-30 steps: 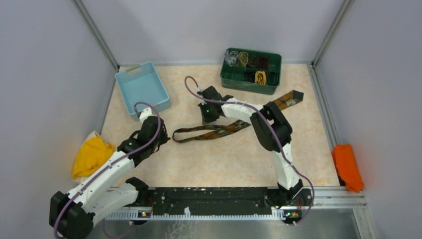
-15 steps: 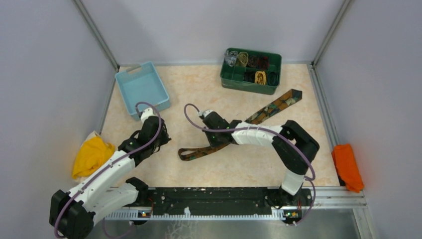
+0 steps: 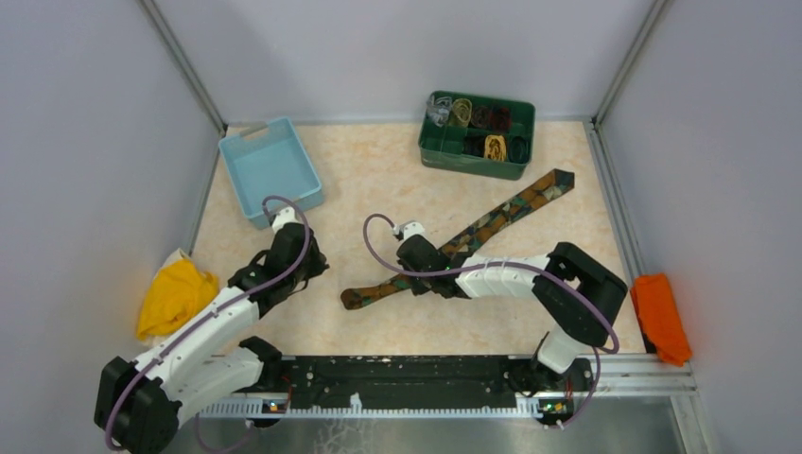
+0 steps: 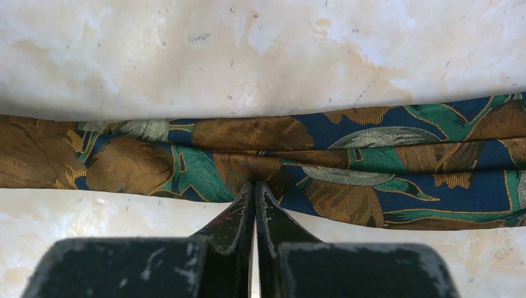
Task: Roll the ties
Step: Flatten out the tie at the center of the board.
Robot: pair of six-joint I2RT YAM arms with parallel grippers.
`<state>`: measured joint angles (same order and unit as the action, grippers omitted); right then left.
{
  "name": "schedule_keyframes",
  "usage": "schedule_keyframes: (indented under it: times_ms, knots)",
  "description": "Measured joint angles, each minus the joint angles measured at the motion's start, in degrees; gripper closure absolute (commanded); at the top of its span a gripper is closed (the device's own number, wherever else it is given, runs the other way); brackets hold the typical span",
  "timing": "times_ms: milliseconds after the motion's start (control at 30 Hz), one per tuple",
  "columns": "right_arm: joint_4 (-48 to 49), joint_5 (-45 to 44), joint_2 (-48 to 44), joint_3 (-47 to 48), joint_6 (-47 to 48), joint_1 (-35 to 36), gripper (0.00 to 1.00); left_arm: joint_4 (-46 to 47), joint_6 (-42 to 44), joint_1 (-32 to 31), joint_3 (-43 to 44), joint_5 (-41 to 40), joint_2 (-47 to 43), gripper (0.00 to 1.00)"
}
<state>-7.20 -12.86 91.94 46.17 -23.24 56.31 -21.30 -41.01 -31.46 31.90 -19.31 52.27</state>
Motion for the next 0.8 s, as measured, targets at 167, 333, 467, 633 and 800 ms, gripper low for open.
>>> schedule_keyframes:
  times_ms: [167, 333, 467, 633, 800]
  knots:
    - [1.20, -1.16, 0.74, 0.61, -0.42, 0.04, 1.00, 0.87, 0.17, 0.00, -0.26, 0.48, 0.17, 1.00]
    - [-1.31, -2.43, 0.52, 3.37, 0.72, 0.04, 1.00, 1.44, 0.39, 0.00, -0.90, 0.48, -0.46, 1.00]
    - [-3.96, -3.23, -0.55, 7.04, 1.42, 0.04, 1.00, 3.72, 0.81, 0.00, -1.29, 1.03, -0.57, 1.00]
    - [-8.07, -5.38, -1.25, 9.88, 0.48, -0.72, 1.00, 11.80, 3.61, 0.00, -1.92, 6.36, 2.69, 1.00]
    - [-13.86, -7.06, -5.16, 6.14, -2.97, -2.25, 1.00, 21.27, 7.63, 0.00, 4.00, 14.27, 19.34, 1.00]
